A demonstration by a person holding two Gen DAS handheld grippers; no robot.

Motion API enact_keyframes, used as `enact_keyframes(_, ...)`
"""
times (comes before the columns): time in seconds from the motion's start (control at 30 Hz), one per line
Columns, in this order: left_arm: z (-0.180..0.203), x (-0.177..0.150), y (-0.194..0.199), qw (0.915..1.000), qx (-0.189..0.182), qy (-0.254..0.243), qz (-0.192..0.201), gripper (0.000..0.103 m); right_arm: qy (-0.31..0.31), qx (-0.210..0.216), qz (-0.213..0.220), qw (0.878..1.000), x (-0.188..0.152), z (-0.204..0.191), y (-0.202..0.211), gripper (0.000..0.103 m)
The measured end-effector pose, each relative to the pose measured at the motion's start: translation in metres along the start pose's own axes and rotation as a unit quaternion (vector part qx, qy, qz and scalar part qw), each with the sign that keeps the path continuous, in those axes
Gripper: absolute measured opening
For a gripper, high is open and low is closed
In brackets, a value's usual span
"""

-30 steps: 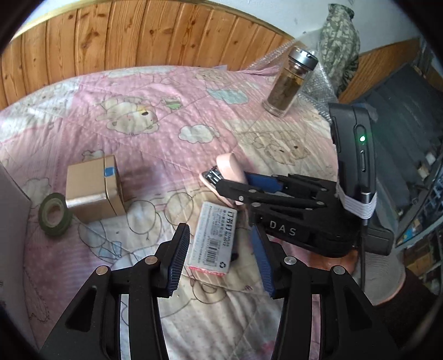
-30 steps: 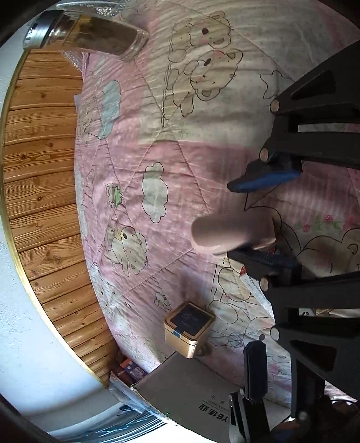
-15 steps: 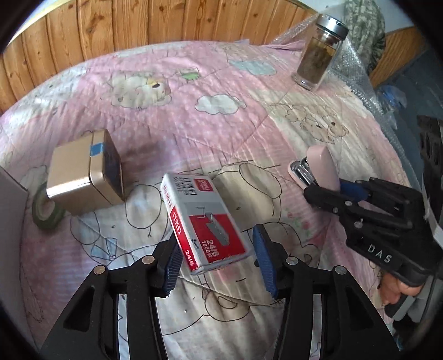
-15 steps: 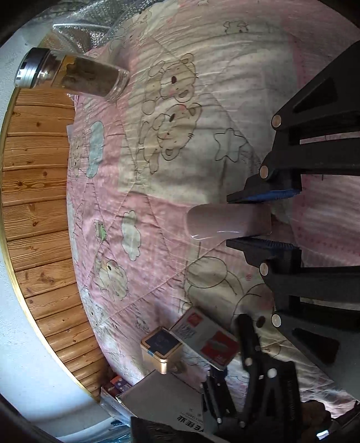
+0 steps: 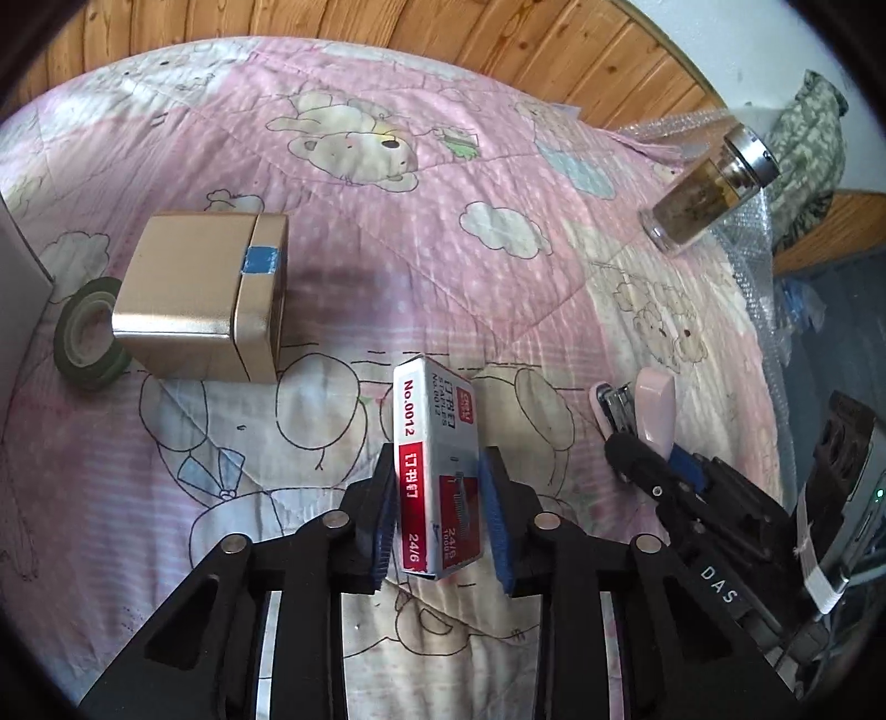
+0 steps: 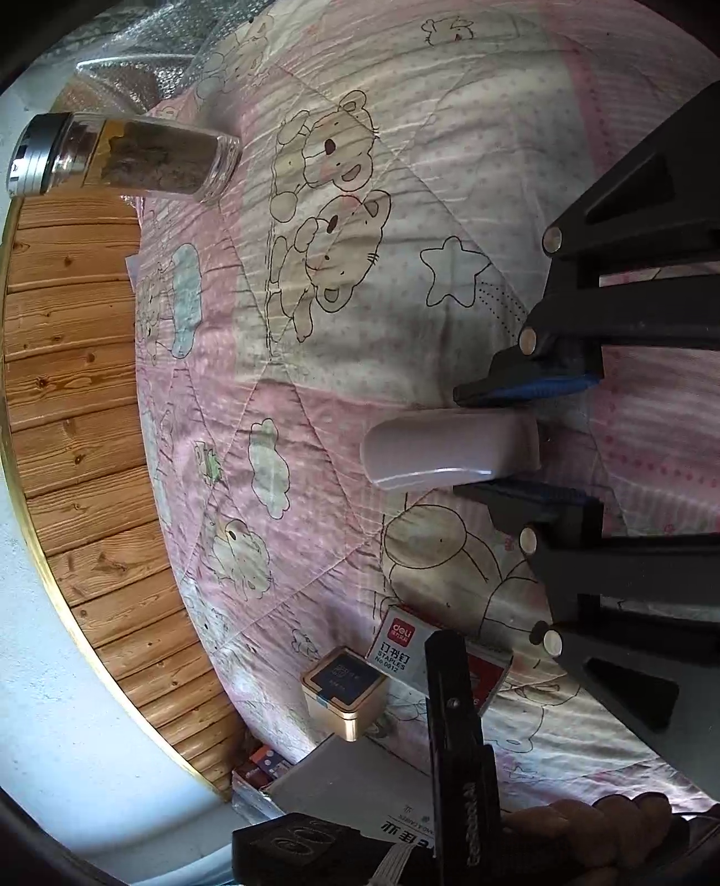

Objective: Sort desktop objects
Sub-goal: 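Lift the stapler and staple box and carry both toward the cardboard box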

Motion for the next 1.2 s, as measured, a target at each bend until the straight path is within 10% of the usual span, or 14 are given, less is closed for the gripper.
enact_keyframes(0.4,0.025,-0.031,0.035,0.9981,0.039,-0.047,-0.003,0.013,-0.062,0.036,0.001,0.997,-0.030,-0.004,0.043,0.026)
enact_keyframes(1.2,0.029,-0.101,0.159,0.9907,0.085,-0.066,0.084,0.013,0.013,0.050,0.016,0.999,-0.107,-0.097,0.120,0.026)
Point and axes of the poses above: each gripper's, at about its wrist camera, not at the fingertips, and y roughly against the way its jaws point, z to its right, x to its top, the point moved 8 cm from there along -y, roughly the way its jaws point, and after that the axes turned 14 degrees about -y, right-handed, at the moved point
